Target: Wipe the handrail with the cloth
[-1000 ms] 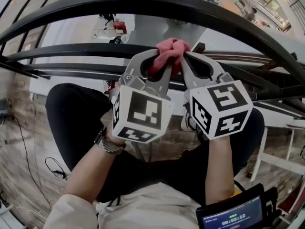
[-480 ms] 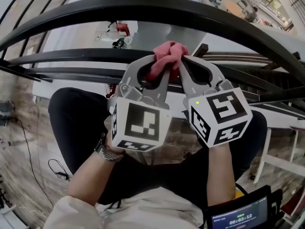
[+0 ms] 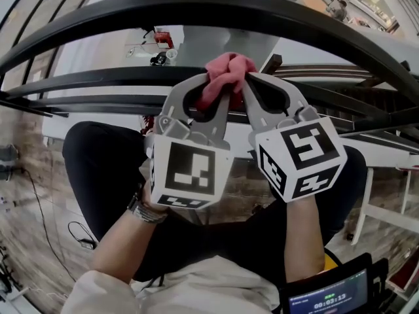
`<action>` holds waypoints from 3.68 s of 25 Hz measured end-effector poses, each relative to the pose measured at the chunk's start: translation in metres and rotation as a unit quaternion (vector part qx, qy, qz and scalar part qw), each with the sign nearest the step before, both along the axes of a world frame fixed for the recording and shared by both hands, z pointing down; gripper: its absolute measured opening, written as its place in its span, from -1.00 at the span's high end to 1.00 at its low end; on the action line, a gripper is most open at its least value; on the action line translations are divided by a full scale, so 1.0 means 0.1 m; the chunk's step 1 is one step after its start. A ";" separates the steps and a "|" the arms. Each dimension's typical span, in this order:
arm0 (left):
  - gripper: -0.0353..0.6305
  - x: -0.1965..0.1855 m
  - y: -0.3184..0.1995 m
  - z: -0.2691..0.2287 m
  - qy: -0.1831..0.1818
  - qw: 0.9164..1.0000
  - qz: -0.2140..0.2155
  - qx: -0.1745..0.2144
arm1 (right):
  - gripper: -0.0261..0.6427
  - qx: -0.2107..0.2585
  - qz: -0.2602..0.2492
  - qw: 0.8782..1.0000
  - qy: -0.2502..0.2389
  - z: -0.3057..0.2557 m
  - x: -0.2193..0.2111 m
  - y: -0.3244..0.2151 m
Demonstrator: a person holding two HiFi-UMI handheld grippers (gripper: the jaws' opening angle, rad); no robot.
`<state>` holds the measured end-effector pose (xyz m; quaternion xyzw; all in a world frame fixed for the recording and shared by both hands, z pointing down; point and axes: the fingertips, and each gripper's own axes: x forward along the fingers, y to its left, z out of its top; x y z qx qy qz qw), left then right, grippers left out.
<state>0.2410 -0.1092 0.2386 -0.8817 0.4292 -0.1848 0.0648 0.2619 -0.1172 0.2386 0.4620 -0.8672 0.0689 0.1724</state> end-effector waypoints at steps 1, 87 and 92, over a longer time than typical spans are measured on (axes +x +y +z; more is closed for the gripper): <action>0.82 0.02 0.00 -0.01 0.000 1.000 0.000 0.000 | 0.92 0.000 0.000 1.000 -0.001 -0.01 0.02 0.00; 0.82 1.01 0.16 0.00 0.020 0.998 0.060 -0.028 | 0.92 0.020 0.025 0.999 -0.020 -0.08 0.98 0.13; 0.82 1.05 0.17 0.01 0.021 0.997 0.068 -0.024 | 0.92 0.021 0.030 0.999 -0.021 -0.06 1.03 0.13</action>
